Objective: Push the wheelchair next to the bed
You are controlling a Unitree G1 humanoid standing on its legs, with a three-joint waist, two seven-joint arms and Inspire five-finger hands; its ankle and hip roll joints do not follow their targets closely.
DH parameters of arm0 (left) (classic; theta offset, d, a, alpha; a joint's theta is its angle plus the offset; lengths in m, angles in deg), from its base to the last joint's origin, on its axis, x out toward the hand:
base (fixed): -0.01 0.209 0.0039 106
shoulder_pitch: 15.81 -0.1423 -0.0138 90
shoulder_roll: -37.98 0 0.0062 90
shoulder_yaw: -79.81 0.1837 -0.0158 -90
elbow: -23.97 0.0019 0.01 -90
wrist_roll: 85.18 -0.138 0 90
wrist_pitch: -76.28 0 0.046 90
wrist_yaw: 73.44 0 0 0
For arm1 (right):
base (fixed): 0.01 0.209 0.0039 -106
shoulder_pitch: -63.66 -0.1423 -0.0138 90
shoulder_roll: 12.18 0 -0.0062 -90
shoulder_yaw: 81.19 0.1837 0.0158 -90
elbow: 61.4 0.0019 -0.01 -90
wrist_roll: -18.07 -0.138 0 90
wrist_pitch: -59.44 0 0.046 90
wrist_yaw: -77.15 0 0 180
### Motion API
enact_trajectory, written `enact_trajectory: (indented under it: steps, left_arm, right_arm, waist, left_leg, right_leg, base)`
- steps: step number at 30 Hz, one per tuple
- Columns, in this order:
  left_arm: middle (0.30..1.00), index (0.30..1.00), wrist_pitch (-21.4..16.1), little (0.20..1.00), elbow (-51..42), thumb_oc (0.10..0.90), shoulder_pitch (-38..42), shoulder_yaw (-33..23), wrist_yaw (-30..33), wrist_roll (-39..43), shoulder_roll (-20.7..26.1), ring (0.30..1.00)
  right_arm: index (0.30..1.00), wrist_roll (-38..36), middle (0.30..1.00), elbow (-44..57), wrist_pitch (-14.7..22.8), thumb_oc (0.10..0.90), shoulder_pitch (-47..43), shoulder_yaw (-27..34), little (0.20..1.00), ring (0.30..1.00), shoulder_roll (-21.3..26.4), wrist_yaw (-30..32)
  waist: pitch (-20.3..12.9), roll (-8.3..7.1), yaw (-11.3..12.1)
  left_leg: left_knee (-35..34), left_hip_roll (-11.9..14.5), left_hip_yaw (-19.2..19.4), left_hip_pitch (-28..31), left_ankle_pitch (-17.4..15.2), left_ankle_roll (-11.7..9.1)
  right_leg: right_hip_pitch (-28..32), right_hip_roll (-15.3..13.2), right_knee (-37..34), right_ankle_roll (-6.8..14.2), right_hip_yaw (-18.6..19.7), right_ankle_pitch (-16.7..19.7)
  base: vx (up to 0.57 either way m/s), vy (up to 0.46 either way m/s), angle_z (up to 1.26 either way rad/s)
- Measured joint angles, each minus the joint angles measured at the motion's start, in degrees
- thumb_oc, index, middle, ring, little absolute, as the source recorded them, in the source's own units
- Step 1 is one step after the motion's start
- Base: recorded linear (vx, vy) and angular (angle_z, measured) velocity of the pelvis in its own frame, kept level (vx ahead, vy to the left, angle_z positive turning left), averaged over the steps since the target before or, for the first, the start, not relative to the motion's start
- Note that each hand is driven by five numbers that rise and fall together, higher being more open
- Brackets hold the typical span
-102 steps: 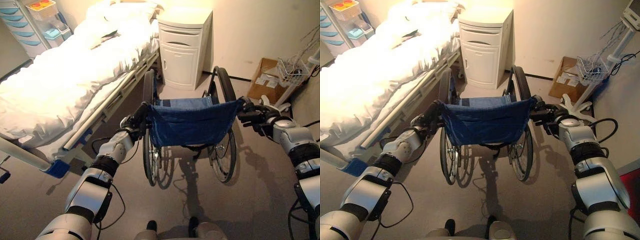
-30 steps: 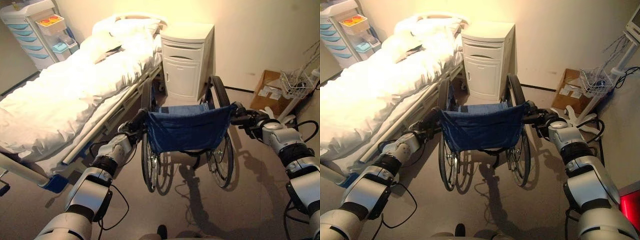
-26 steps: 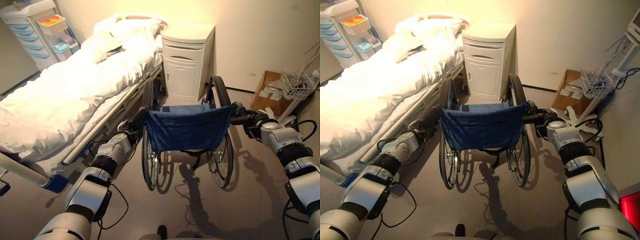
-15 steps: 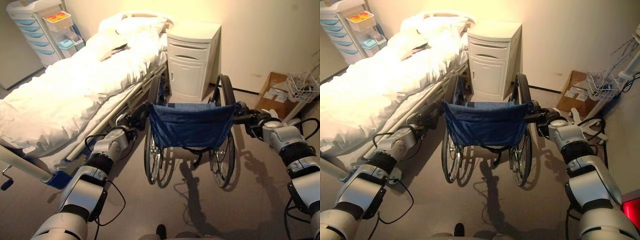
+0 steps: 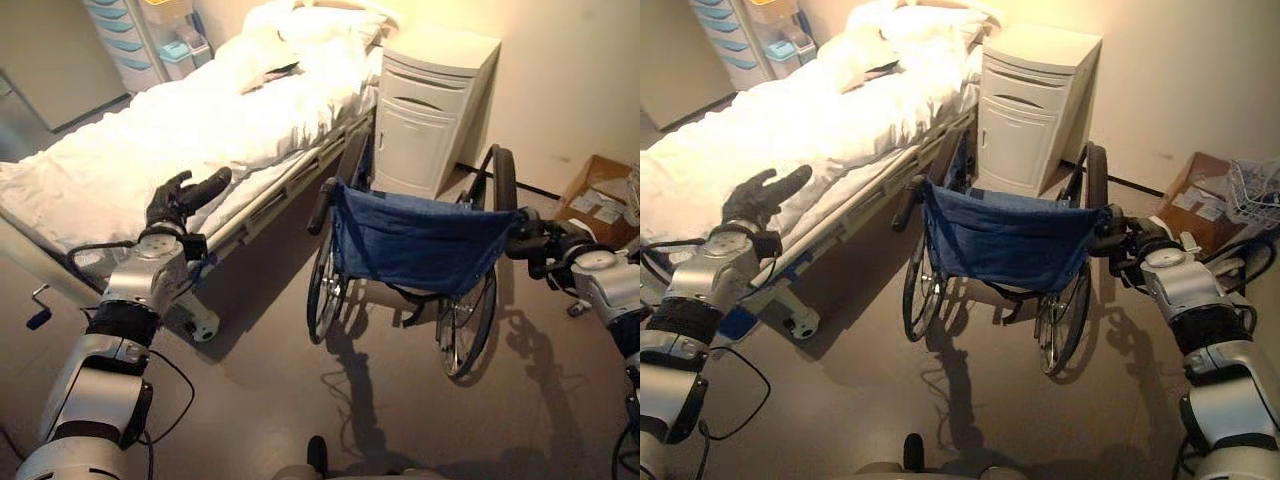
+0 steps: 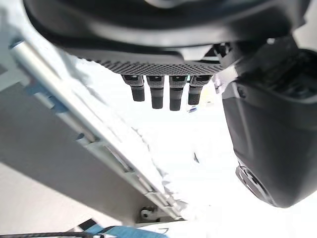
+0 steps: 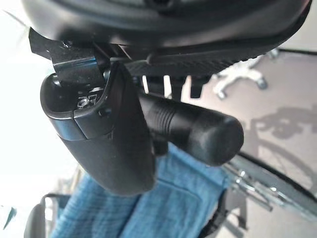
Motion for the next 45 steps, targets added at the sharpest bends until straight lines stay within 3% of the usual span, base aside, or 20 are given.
enact_trajectory:
  steps: [6,10,12,16,19,20,24,26,27,28,32,35,39,42,45]
  left_arm:
    - [0.900,0.900,-0.38,0.900,0.13,0.800,-3.31,-0.03,-2.27,0.00,0.04,0.900]
    - [0.900,0.900,-0.46,0.900,0.86,0.800,-4.14,-0.08,-2.74,-1.30,0.22,0.900]
    - [0.900,0.900,-0.58,0.900,1.99,0.800,-4.16,-0.06,-3.41,-1.83,0.28,0.900]
    - [0.900,0.900,-1.85,0.900,3.35,0.800,-4.61,0.07,-5.21,-1.84,0.26,0.900]
    - [0.900,0.900,-2.74,0.900,4.08,0.800,-5.18,0.07,-5.51,-1.85,0.25,0.900]
    - [0.900,0.900,-3.32,0.900,5.51,0.800,-5.21,0.07,-5.74,-1.85,0.23,0.900]
    - [0.900,0.900,-3.85,0.900,8.21,0.800,-5.39,0.06,-5.77,-1.84,-0.02,0.900]
    - [0.900,0.900,-3.89,0.900,8.70,0.800,-5.93,0.03,-5.73,-1.82,-0.24,0.900]
    - [0.900,0.900,-3.99,0.900,8.66,0.800,-6.18,-0.14,-5.65,-1.83,-0.18,0.900]
    - [0.900,0.900,-4.32,0.900,8.40,0.800,-6.25,-0.58,-5.51,-1.87,0.37,0.900]
    - [0.900,0.900,-4.46,0.900,8.45,0.800,-7.09,-1.19,-5.37,-1.80,0.11,0.900]
    - [0.900,0.900,-4.46,0.900,8.38,0.800,-7.09,-1.19,-5.41,-1.80,0.10,0.900]
    - [0.900,0.900,-4.51,0.900,7.82,0.800,-7.09,-1.19,-5.68,-1.85,-0.08,0.900]
    - [0.900,0.900,-4.68,0.900,7.38,0.800,-7.13,-1.19,-5.93,-2.06,-0.15,0.900]
    - [0.900,0.900,-4.72,0.900,7.37,0.800,-7.22,-1.19,-5.93,-2.10,-0.15,0.900]
  right_arm:
    - [0.900,4.61,0.900,-0.84,-0.06,0.800,0.22,0.25,0.900,0.900,1.62,-3.76]
    - [0.900,8.58,0.900,-2.04,-0.05,0.800,-0.70,0.18,0.900,0.900,3.19,-8.46]
    - [0.900,11.05,0.900,-3.37,-0.03,0.800,-3.00,-1.55,0.900,0.900,3.68,-11.19]
    - [0.900,14.14,0.900,-3.42,0.04,0.800,-6.11,-6.72,0.900,0.900,6.24,-13.96]
    - [0.900,16.95,0.900,-3.45,0.05,0.800,-6.36,-8.11,0.900,0.900,7.91,-15.49]
    - [0.900,17.79,0.900,-4.19,0.05,0.800,-8.03,-11.16,0.900,0.900,9.04,-16.69]
    - [0.900,19.59,0.900,-7.17,0.05,0.800,-8.71,-11.86,0.900,0.900,10.84,-19.32]
    - [0.900,21.73,0.900,-8.87,0.06,0.800,-8.76,-13.13,0.900,0.900,10.97,-19.74]
    - [0.900,22.54,0.900,-9.18,0.04,0.800,-8.76,-13.21,0.900,0.900,11.29,-20.10]
    - [0.900,22.61,0.900,-9.18,0.05,0.800,-9.35,-13.19,0.900,0.900,12.05,-20.32]
    - [0.900,22.50,0.900,-9.16,0.05,0.800,-9.65,-13.16,0.900,0.900,12.77,-20.32]
    - [0.900,17.25,0.900,-9.18,-0.46,0.800,-9.74,-12.62,0.900,0.900,12.88,-17.75]
    - [0.900,4.52,0.900,-9.31,-2.19,0.800,-5.40,-1.58,0.900,0.900,10.43,-10.25]
    - [0.900,-7.28,0.900,-9.41,-1.27,0.800,-0.27,12.81,0.900,0.900,5.44,-2.05]
    - [0.900,-14.15,0.900,-9.45,0.39,0.800,1.59,15.01,0.900,0.900,4.80,1.77]
  waist:
    - [0.10,-0.18,-1.47]
    - [0.73,-1.31,-1.10]
    - [1.00,-1.77,-1.06]
    - [1.12,-1.99,-1.15]
    - [1.25,-2.23,-1.18]
    - [1.30,-2.32,-1.27]
    - [1.43,-2.46,-1.97]
    - [1.88,-1.73,-2.24]
    - [1.88,-1.76,-2.55]
    - [2.09,-2.95,-2.54]
    - [2.18,-2.62,-2.35]
    - [2.23,-2.72,-2.63]
    - [2.49,-3.24,-2.68]
    - [2.55,-3.80,-2.57]
    - [2.55,-3.93,-2.42]
  left_leg:
    - [0.41,-1.05,-0.16,0.59,0.55,0.57]
    - [0.37,-1.61,-1.13,0.51,0.87,0.08]
    - [-0.04,-1.57,-1.18,-0.24,0.68,-0.24]
    - [-0.03,-0.55,1.93,-0.70,0.54,-0.03]
    - [-0.02,-0.94,1.81,-0.95,1.11,0.09]
    - [0.20,-1.23,1.65,-0.91,1.40,0.20]
    - [0.41,-1.73,1.54,-0.60,1.80,0.86]
    - [0.41,-0.44,-0.44,0.56,1.31,2.00]
    - [0.40,-0.59,-1.37,0.24,1.33,1.88]
    - [0.37,-2.13,-1.32,-0.24,1.59,1.45]
    - [-0.04,-1.61,-0.74,-0.26,1.37,0.77]
    - [-0.03,-1.69,0.73,-0.31,1.37,0.79]
    - [0.35,-1.86,1.12,-0.06,1.37,0.80]
    - [0.34,-1.65,1.67,0.26,1.36,0.84]
    - [-0.03,-1.69,1.76,0.31,1.37,0.84]
  right_leg:
    - [1.66,-0.32,-0.85,0.16,0.15,-0.10]
    - [3.71,-0.29,-4.02,0.56,0.27,-0.04]
    - [3.73,-0.30,-4.05,1.95,0.25,-0.87]
    - [3.65,0.00,-4.04,2.01,-0.11,-0.94]
    - [3.68,-0.25,-3.91,2.01,0.11,-0.93]
    - [3.71,-0.42,-3.78,2.01,0.24,-0.93]
    - [3.69,-0.56,-1.89,1.98,0.30,-1.05]
    - [0.67,-0.52,5.83,3.07,2.12,-4.85]
    - [0.25,0.29,2.68,3.17,5.40,-5.34]
    - [1.21,-0.05,-4.40,2.04,7.03,-0.03]
    - [1.42,0.06,-4.21,2.14,6.10,-0.06]
    - [1.44,0.19,-4.20,2.13,6.08,-0.05]
    - [1.71,0.23,-4.19,2.13,6.11,-0.05]
    - [2.08,0.36,-4.19,2.12,6.09,-0.06]
    - [2.14,0.35,-4.20,2.10,6.22,-0.05]
  base:
    - [0.00,-0.007,0.23]
    - [0.01,-0.001,0.20]
    - [0.00,-0.003,0.13]
    - [-0.01,-0.002,0.10]
    - [0.00,0.007,0.14]
    - [0.00,0.012,0.12]
    - [0.01,0.014,0.36]
    - [0.00,0.007,0.40]
    - [-0.01,0.003,0.34]
    - [-0.01,0.000,0.40]
    - [-0.01,0.001,0.05]
    - [0.00,0.000,0.00]
    - [0.00,0.000,0.00]
    - [-0.01,0.020,0.04]
    - [-0.01,0.020,0.02]
